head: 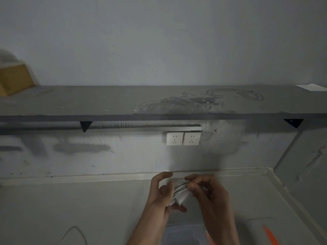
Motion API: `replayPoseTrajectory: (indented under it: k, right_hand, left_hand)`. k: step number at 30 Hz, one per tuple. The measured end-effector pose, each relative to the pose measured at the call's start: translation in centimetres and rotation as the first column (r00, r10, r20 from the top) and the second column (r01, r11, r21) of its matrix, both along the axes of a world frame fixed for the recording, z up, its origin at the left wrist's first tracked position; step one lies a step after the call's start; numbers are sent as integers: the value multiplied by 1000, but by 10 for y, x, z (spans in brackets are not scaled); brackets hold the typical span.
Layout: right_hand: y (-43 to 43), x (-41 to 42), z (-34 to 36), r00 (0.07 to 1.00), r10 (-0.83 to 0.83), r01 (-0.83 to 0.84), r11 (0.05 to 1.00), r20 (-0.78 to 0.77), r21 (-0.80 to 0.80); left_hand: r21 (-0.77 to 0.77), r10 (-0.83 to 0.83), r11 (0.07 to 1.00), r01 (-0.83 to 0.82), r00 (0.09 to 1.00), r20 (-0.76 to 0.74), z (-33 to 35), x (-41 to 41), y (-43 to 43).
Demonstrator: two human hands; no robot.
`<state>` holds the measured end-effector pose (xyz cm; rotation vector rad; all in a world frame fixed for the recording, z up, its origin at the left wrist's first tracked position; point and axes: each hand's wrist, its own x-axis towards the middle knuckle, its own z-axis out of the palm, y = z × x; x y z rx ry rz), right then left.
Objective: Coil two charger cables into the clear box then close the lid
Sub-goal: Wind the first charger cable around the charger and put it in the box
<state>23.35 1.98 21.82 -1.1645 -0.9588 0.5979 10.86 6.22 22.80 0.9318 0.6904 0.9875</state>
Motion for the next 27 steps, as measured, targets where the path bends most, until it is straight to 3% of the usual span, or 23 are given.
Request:
replayPoseTrajectory:
  k: [3,9,12,15,18,21,24,25,27]
  right_hand:
    - [-1,-6,-8,996,-31,31,1000,-84,-7]
    - [-7,-15,-17,950,-245,255,966,-192,29]
    - [-11,-21,-17,898,-381,399,916,-221,46]
    - [-16,-24,-22,892,-397,422,903,-216,80]
    - [-21,-25,-33,929,-362,367,928,-75,63]
    - [-32,-18,-40,943,-259,261,965,207,19]
    - [-44,-2,-38,802,-131,235,966,583,-107]
    - [-47,2,-34,757,-85,237,960,648,-151]
    - [-50,6,-22,780,13,171,957,625,-234]
  left_hand:
    - [21,-10,1000,9,1000,23,-11,2,-6]
    - [231,70,972,-53,995,-67,-27,17,-23]
    - [241,143,962,-127,988,-53,-28,25,-22]
    - [221,148,966,-131,987,-62,-29,34,-23]
    - [129,210,971,-201,976,-57,-29,39,-21]
    - [73,270,962,-264,959,-86,-29,36,-13]
    - [112,252,965,-238,957,-146,-30,27,-8]
    - [135,240,966,-220,958,-157,-30,23,-6]
    - [197,208,965,-173,962,-175,-28,17,-3]
